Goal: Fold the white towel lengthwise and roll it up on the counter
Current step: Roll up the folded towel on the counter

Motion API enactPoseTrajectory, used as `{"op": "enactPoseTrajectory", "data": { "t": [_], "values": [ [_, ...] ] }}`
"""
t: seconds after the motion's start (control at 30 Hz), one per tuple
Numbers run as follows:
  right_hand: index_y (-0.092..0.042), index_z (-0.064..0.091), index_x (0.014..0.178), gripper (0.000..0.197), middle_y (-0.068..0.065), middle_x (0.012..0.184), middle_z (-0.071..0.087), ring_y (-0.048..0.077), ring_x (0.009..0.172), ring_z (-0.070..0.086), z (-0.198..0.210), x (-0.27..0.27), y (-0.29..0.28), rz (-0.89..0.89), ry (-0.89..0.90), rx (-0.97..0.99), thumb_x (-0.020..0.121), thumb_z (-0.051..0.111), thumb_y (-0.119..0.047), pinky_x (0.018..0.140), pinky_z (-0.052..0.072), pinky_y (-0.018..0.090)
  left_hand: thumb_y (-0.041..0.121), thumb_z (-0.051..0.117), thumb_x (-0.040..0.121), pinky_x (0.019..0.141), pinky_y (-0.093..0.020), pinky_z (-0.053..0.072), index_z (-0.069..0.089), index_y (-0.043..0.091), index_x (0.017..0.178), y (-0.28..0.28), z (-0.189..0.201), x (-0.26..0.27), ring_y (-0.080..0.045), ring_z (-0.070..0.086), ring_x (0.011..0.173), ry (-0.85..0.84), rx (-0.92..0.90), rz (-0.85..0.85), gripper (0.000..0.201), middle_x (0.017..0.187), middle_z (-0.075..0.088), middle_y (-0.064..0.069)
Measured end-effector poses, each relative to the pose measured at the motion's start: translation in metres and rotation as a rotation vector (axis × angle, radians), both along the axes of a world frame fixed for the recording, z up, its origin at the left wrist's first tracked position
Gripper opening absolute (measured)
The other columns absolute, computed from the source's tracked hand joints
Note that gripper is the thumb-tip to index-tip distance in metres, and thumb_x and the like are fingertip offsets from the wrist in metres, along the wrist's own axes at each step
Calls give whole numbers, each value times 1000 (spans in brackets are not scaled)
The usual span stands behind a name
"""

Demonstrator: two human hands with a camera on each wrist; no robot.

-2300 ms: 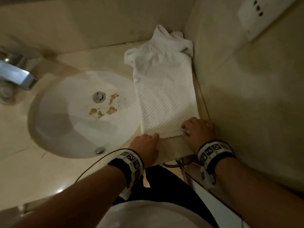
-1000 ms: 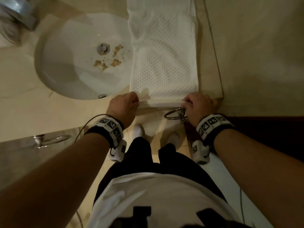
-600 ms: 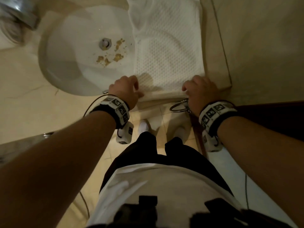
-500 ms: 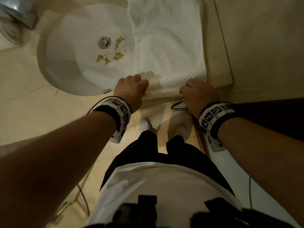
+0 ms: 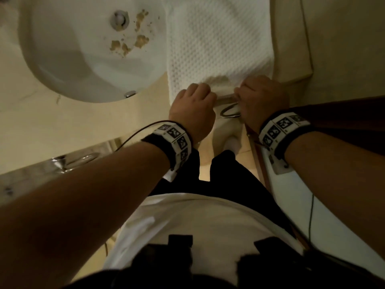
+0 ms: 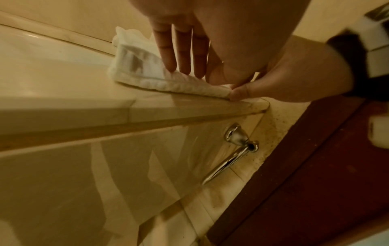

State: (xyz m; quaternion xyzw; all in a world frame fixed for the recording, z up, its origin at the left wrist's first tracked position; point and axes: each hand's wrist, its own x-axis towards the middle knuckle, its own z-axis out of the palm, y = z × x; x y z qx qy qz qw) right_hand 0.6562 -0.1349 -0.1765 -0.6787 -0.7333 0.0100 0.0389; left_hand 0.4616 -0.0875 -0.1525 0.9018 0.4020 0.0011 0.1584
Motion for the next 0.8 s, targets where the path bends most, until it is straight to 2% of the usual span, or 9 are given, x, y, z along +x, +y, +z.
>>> {"op": "enactPoseTrajectory", "data": {
  "t": [0.1, 0.27, 0.33, 0.4, 0.43, 0.5, 0.6, 0.7, 0.8],
  "values": [
    [-16, 66, 78, 4, 4, 81, 61, 29, 73, 55, 4, 1, -1, 6, -2, 20, 80, 66, -12, 61, 39, 35, 15, 60, 80, 75, -40, 50, 68, 11, 106, 0, -7, -2, -34, 62, 94, -15, -22, 29, 28, 107, 66, -9],
    [-18, 68, 91, 13, 1, 92, 65, 28, 85, 58, 2, 2, 1, 17, -36, 18, 80, 64, -13, 70, 36, 34, 13, 64, 87, 68, -39, 52, 68, 13, 113, 3, -14, -13, -32, 62, 95, -14, 31, -15, 26, 107, 67, -7],
    [-21, 66, 94, 7, -2, 96, 65, 26, 88, 58, 1, 3, -2, 14, -107, 31, 90, 61, -21, 74, 33, 35, 14, 66, 87, 65, -38, 50, 69, 15, 111, 9, -12, -14, -30, 61, 95, 0, 33, -31, 23, 105, 66, -5],
    [-22, 66, 103, 22, -3, 104, 66, 26, 92, 58, 1, 6, -9, 38, -106, -5, 97, 55, -41, 79, 35, 37, 13, 69, 87, 61, -37, 49, 70, 15, 106, 14, -11, -11, -31, 61, 92, 0, 27, -15, 19, 101, 67, -5],
    [-22, 65, 109, 31, -2, 109, 65, 26, 95, 58, 1, 8, -11, 49, -84, -35, 96, 54, -48, 81, 35, 38, 13, 70, 86, 60, -37, 48, 71, 15, 103, 16, -10, -9, -31, 61, 91, 0, 29, -4, 17, 99, 67, -5],
    [-23, 64, 113, 30, -3, 112, 65, 27, 96, 58, -1, 11, -11, 45, -70, -40, 93, 58, -45, 82, 33, 38, 12, 72, 84, 59, -36, 46, 70, 13, 99, 16, -11, -7, -31, 61, 88, 2, 40, 6, 15, 96, 67, -6],
    [-25, 67, 106, 19, -4, 108, 67, 26, 96, 59, -2, 11, -5, -3, -15, -15, 89, 60, -23, 81, 29, 37, 9, 70, 83, 62, -36, 48, 69, 12, 101, 13, -16, -8, -33, 62, 89, 9, 45, 3, 18, 98, 67, -8],
    [-25, 69, 107, 22, -3, 111, 67, 27, 106, 55, 4, 11, 2, -31, 95, -96, 88, 58, -21, 86, 28, 38, 9, 61, 89, 74, -39, 48, 68, 14, 111, 17, -12, -4, -33, 59, 101, 10, -8, 48, 24, 110, 66, -7],
    [-26, 70, 109, 22, -4, 115, 66, 28, 110, 54, 8, 13, 10, -86, 166, -172, 91, 58, -28, 92, 30, 41, 11, 52, 96, 86, -37, 42, 66, 19, 120, 32, -5, 2, -30, 53, 114, 35, -148, 94, 29, 119, 64, -5]
  ]
}}
